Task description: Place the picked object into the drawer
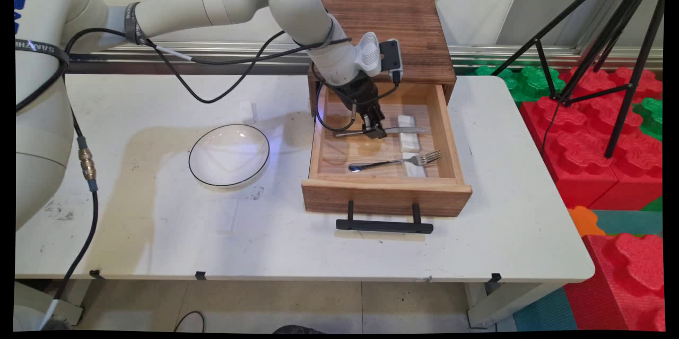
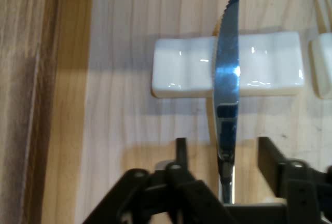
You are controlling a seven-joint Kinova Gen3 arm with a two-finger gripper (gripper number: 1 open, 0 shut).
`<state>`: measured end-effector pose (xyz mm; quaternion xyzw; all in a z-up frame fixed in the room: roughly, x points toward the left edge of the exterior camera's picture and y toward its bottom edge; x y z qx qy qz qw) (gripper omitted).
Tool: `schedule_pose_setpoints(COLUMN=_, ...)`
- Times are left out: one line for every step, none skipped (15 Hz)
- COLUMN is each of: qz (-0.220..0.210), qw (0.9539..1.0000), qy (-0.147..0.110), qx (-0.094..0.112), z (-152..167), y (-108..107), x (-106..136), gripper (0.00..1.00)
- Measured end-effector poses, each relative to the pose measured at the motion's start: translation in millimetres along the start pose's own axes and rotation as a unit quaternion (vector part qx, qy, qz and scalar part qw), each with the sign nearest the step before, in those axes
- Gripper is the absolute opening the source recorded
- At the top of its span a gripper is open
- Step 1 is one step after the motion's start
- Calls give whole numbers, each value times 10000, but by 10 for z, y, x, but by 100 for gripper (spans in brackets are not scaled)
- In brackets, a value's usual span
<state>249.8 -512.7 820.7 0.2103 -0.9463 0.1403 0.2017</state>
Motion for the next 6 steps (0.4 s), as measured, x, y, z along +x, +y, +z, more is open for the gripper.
schedule_pose_setpoints(qz=-8, qw=10000, qy=12, qx=11, z=10, y=-10, x=-1, gripper=100)
schedule_pose_setpoints(qz=-15, qw=10000, qy=25, qx=19, z=16, y=-17, x=1, gripper=100)
schedule_pose_setpoints(qz=-19, qw=10000, qy=35, qx=25, z=19, y=-23, x=5, gripper=100)
schedule_pose_setpoints(qz=-29, qw=10000, qy=51, qx=37, z=18, y=-30, x=8, gripper=100)
schedule_pose_setpoints(qz=-49, qw=9999, qy=74, qx=58, z=4, y=-42, x=6, gripper=100)
schedule_pose_setpoints(qz=-69, qw=9999, qy=107, qx=78, z=-23, y=-55, x=11, gripper=100)
